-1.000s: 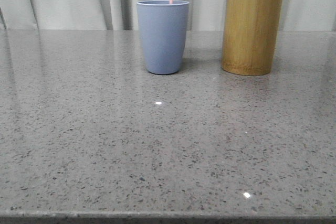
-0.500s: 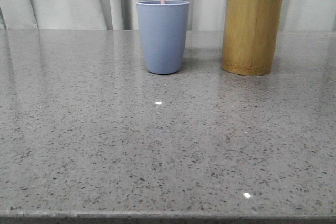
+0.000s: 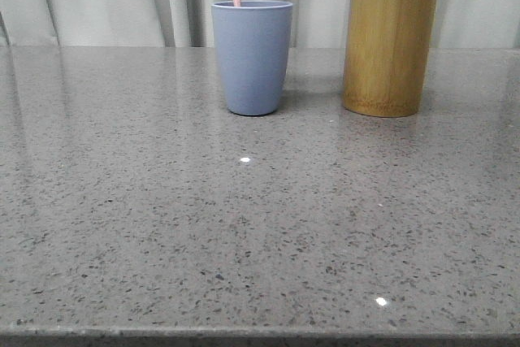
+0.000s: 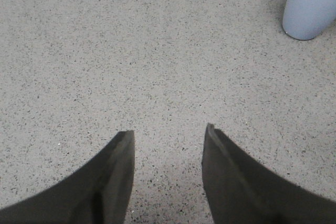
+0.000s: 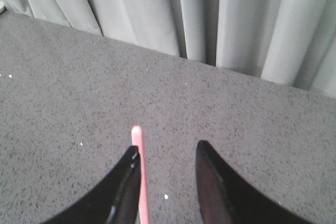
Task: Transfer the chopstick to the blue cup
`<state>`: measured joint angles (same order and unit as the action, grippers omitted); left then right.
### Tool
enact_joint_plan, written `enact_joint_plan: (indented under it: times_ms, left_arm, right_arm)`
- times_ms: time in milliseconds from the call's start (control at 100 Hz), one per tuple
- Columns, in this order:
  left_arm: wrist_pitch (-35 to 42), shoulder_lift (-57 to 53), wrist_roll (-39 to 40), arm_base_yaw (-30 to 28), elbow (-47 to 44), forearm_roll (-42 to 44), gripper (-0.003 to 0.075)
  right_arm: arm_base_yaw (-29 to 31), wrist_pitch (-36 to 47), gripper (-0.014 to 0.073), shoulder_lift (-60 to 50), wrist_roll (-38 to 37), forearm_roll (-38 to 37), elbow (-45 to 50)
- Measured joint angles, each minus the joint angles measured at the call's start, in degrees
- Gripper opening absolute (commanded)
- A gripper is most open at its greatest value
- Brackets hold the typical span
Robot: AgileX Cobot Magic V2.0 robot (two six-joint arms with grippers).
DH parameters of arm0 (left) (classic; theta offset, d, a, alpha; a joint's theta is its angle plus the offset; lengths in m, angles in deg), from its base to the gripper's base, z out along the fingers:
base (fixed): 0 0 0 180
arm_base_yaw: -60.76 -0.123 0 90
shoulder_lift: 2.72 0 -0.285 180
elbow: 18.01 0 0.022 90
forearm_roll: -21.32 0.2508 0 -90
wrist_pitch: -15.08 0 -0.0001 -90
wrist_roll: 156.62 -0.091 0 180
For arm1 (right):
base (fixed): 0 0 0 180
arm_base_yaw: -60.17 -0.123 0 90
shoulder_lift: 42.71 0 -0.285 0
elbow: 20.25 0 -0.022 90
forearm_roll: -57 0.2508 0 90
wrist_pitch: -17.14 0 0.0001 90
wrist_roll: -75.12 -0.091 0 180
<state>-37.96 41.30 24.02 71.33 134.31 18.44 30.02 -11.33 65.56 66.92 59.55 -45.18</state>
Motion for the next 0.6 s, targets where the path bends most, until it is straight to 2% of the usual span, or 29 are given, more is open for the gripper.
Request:
enact_joint_plan:
  times_ms: [420,600]
  left_arm:
    - [1.9,0.0,0.0,0.0,0.0,1.5,0.0302]
    - [2.0,0.0,0.0,0.0,0.0,2.9,0.0302]
  right_arm:
    - [5.0,-9.3,0.0280,-5.3,0.0,-3.8,0.1]
    - [8.4,-10.1,0.0280,-9.6,0.0,-4.2,4.7]
